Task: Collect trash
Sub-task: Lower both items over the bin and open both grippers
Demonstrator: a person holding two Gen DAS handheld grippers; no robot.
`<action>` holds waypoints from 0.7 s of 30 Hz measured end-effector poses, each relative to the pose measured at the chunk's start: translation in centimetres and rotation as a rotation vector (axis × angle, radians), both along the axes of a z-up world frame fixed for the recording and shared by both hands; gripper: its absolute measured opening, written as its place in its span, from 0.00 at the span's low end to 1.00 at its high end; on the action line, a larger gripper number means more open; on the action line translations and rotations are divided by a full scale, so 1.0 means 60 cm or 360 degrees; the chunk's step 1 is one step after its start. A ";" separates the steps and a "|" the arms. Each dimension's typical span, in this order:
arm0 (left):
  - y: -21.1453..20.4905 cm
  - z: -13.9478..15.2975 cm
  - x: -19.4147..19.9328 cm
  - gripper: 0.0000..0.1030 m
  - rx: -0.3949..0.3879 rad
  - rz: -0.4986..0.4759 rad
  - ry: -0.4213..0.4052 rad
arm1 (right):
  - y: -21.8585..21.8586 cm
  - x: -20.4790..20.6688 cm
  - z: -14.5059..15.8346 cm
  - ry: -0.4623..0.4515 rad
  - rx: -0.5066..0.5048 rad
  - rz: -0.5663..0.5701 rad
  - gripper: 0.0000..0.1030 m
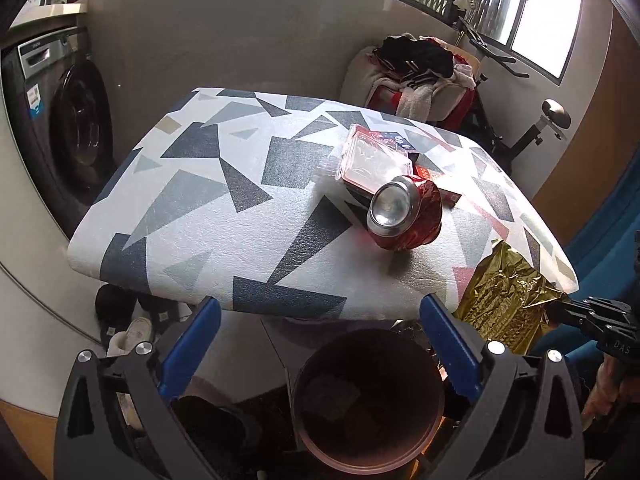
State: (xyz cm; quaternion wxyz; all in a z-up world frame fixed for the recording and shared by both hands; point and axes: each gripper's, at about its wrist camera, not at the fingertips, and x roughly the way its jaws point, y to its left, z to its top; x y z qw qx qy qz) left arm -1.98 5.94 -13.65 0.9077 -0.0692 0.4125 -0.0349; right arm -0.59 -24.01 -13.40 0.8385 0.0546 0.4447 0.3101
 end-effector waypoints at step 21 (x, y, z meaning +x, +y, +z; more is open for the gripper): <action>0.016 -0.008 0.002 0.94 -0.0025 0.0041 0.0035 | 0.033 0.011 -0.047 0.0176 -0.0097 0.0069 0.09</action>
